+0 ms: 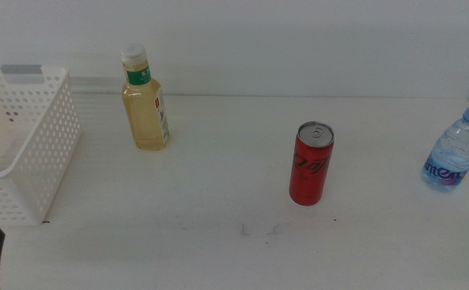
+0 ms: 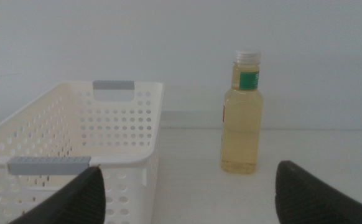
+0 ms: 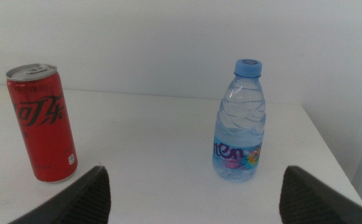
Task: Use arms to grab the bottles and put them into the dustbin to the left of the table.
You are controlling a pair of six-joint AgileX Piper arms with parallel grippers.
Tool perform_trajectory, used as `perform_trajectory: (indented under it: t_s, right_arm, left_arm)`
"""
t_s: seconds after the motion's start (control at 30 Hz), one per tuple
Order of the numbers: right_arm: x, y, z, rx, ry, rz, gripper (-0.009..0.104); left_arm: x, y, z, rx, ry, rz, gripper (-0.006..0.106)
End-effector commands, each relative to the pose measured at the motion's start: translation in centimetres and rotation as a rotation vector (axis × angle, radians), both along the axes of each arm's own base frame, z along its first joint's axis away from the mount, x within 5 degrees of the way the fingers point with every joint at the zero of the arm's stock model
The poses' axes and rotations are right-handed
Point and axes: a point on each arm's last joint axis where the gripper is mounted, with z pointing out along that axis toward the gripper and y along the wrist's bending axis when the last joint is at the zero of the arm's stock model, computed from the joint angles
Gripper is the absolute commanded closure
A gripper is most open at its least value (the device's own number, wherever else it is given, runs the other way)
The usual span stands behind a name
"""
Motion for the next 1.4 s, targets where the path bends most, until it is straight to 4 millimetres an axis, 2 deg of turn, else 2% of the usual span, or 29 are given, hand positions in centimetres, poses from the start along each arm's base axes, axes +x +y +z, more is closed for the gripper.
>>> perform_trajectory:
  t_s: [0.0, 0.1, 0.27, 0.43, 0.53, 0.63, 0.7, 0.83, 1.2, 1.37]
  right_arm:
    - [0.0, 0.0, 0.0, -0.01, -0.015, -0.002, 0.005]
    - [0.0, 0.0, 0.0, -0.01, -0.015, -0.002, 0.005]
    - [0.0, 0.0, 0.0, -0.01, -0.015, -0.002, 0.005]
    - [0.0, 0.0, 0.0, -0.01, -0.015, -0.002, 0.005]
    - [0.0, 0.0, 0.0, -0.01, -0.015, -0.002, 0.005]
    - [0.0, 0.0, 0.0, -0.01, -0.015, -0.002, 0.005]
    - [0.0, 0.0, 0.0, -0.01, -0.015, -0.002, 0.005]
    - [0.0, 0.0, 0.0, -0.01, -0.015, -0.002, 0.005]
    - [0.0, 0.0, 0.0, -0.01, -0.015, -0.002, 0.005]
    - [0.0, 0.0, 0.0, -0.01, -0.015, -0.002, 0.005]
  left_arm:
    - [0.1, -0.1, 0.4, -0.005, -0.034, -0.022, 0.007]
    - [1.6, -0.8, 1.3, 0.01, -0.091, -0.111, 0.007]
    - [4.9, -4.7, 1.3, 0.027, -0.119, -0.408, 0.007]
    - [6.4, -9.2, -1.0, 0.015, -0.109, -0.638, 0.007]
    - [6.8, -10.6, -4.0, 0.055, 0.056, -0.699, 0.007]
    - [6.8, -11.2, -5.6, 0.043, 0.169, -0.734, 0.007]
    - [6.8, -11.4, -6.0, 0.055, 0.191, -0.748, 0.007]
    - [7.1, -11.6, -5.9, 0.102, 0.165, -0.753, 0.007]
    - [7.1, -12.0, -5.7, 0.092, 0.152, -0.789, 0.007]
    - [8.0, -13.0, -4.9, 0.068, 0.108, -0.799, 0.007]
